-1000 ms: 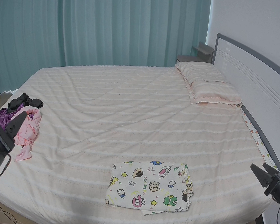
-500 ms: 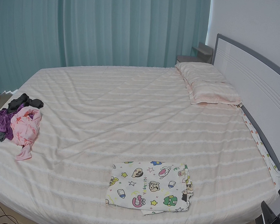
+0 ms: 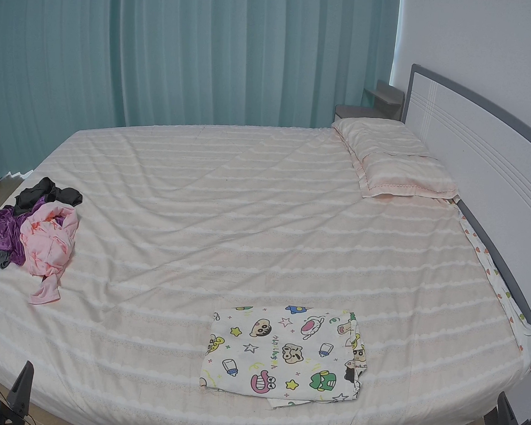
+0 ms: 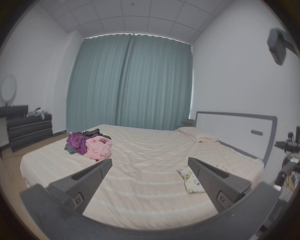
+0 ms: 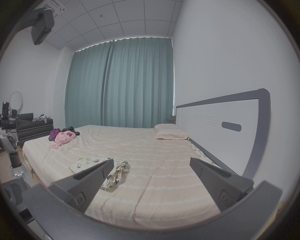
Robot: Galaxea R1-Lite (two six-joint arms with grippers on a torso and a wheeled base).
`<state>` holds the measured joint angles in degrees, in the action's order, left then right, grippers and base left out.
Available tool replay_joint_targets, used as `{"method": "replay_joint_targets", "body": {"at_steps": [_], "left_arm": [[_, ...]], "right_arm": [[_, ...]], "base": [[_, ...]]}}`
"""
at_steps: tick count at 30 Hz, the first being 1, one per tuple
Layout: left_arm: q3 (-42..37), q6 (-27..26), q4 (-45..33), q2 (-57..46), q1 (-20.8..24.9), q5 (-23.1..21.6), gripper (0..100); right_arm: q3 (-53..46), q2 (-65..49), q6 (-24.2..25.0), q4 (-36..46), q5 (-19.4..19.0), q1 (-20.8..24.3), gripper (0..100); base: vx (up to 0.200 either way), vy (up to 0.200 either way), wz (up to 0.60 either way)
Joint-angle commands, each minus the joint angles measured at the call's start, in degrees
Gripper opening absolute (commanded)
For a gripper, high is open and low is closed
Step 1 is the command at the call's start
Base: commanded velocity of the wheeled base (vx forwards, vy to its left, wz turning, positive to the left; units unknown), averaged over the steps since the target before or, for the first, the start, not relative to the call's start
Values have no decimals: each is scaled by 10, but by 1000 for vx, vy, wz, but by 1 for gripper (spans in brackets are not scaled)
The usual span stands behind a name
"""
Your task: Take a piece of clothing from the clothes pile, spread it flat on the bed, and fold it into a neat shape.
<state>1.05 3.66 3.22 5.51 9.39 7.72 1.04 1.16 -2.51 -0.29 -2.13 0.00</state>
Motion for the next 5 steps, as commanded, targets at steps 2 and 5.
{"method": "replay_joint_targets", "body": {"at_steps": [2,5], "left_arm": [[-10,-53,6,-1,-2,2,100],[-10,-84,118,-1,-2,0,100]], "right_arm": [[-10,-12,8,3,3,-1,100],[-10,-12,10,3,3,-1,100]], "base": [[0,0,0],[0,0,0]]}}
